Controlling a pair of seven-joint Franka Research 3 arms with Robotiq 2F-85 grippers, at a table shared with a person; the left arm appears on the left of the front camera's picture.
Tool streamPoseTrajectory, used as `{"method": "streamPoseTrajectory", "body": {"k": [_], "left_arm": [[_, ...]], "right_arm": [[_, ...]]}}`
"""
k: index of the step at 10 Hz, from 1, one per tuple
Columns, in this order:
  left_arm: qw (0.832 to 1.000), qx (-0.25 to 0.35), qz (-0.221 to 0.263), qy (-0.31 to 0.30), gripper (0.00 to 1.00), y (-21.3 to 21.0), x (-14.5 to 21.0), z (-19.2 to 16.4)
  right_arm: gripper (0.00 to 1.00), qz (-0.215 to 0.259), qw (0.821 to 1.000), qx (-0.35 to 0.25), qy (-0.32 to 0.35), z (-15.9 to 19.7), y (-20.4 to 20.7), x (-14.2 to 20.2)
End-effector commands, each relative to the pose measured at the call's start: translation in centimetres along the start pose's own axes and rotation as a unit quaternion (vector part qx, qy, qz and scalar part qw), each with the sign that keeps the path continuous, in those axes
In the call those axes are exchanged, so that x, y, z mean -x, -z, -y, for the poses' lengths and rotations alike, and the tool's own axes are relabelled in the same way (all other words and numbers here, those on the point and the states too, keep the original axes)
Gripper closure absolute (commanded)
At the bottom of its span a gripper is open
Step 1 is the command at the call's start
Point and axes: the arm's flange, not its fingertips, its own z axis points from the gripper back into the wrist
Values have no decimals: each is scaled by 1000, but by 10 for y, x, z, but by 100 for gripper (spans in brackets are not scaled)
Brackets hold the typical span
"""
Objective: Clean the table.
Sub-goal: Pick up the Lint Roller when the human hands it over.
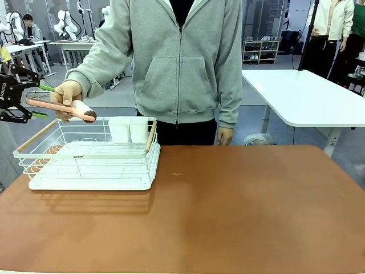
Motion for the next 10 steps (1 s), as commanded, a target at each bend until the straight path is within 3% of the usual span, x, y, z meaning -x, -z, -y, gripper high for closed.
{"method": "streamPoseTrajectory", "body": {"k": [1, 6, 9, 10], "left_arm": [[1000, 20, 9, 9, 52, 3, 5, -6], [1000, 27, 2, 16, 100, 4, 6, -6], [999, 32, 8, 14, 99, -1, 3, -4], [1000, 9, 0, 8, 99, 1, 1, -2]], "right_arm": [[0, 2, 1000, -1, 1, -1, -2, 0], [0, 2, 1000, -1, 1, -1, -2, 0], [0, 2, 1000, -1, 1, -1, -2, 0], [0, 2, 1000, -1, 1, -1, -2, 0]]}}
